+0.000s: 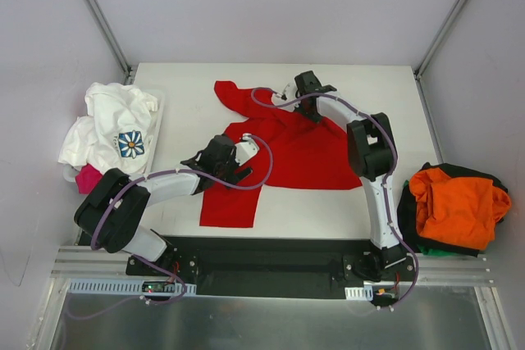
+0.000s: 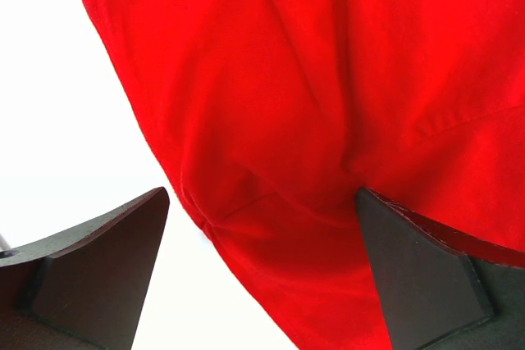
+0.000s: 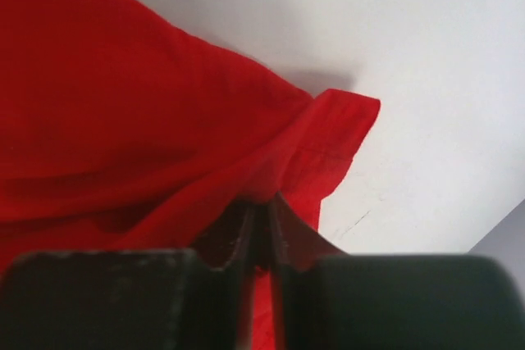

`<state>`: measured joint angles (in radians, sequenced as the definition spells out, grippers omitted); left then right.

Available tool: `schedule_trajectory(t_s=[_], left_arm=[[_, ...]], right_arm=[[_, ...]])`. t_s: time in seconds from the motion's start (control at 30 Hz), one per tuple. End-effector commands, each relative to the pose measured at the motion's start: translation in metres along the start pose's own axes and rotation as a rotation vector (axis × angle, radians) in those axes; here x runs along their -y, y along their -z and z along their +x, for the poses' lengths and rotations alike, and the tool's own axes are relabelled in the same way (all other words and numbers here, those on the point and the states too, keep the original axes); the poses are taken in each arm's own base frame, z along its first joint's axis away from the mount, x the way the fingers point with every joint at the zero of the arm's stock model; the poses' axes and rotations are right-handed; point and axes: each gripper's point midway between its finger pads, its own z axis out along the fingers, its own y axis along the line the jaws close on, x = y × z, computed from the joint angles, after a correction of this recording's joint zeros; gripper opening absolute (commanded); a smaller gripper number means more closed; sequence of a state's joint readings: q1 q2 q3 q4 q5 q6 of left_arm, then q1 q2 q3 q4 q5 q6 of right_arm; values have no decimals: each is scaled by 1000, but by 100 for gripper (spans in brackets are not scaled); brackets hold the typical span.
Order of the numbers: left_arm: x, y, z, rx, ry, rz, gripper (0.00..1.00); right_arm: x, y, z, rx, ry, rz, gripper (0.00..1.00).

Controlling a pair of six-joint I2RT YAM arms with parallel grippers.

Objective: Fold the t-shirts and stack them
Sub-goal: Flatten out the tshirt

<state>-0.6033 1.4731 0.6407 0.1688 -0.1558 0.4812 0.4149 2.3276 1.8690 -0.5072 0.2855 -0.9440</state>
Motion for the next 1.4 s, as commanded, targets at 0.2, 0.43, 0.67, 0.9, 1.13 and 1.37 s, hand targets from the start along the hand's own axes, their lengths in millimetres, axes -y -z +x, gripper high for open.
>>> schedule_trajectory(t_s=[0.2,0.43,0.67,0.9,1.13,1.37], left_arm=[[16,4,43,-145,-33,39,99],[17,4,42,-142,-28,43,99],[19,5,43,-141,-26,48,99],[20,4,44,-144,-21,53,99],[20,4,45,-146,-22,55,99],[20,5,46,-146,-20,53,99]], right_arm=[[-9,7,9,-25,1,-16,1],[47,20,13,-57,-2,175,1],[86,28,23,-93,3,287,1],[117,22,32,-129,9,374,1],[138,4,33,-151,29,439,0],[162,-11,36,-173,56,500,1]])
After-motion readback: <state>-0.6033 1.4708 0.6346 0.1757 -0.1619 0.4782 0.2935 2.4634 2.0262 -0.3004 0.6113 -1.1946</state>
